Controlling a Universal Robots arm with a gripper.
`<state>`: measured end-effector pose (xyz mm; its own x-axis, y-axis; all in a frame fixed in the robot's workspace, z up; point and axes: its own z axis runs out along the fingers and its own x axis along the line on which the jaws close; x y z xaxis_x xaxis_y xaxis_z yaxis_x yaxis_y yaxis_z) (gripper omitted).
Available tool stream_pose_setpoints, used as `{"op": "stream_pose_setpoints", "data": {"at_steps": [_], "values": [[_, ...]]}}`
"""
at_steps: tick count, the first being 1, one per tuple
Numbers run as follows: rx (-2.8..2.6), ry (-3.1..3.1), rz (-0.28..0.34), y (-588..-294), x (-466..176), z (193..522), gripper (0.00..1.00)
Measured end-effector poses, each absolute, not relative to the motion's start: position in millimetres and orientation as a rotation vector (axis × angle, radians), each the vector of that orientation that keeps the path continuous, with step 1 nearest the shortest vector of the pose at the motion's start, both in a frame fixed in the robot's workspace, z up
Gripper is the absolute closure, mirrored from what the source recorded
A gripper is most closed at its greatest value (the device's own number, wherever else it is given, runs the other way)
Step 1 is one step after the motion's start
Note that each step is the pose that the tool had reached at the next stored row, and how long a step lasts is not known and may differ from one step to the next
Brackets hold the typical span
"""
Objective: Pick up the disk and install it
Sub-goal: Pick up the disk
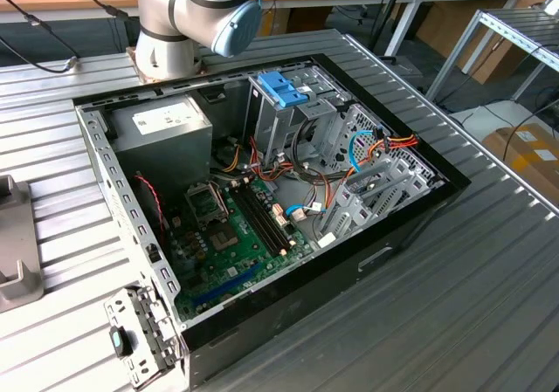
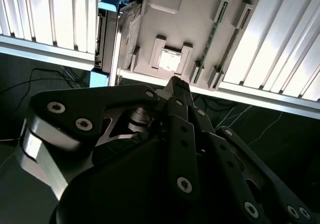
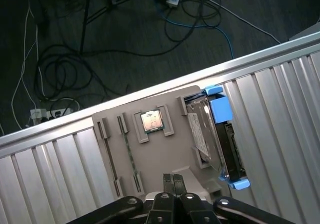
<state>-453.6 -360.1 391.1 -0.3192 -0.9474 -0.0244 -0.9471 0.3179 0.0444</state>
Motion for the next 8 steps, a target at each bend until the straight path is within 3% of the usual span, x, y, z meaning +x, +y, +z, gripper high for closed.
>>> {"op": "stream_pose_setpoints", "data": {"at_steps": [8], "values": [[1.882, -2.505, -0.079, -360.1, -453.5, 391.1, 0.90]]}}
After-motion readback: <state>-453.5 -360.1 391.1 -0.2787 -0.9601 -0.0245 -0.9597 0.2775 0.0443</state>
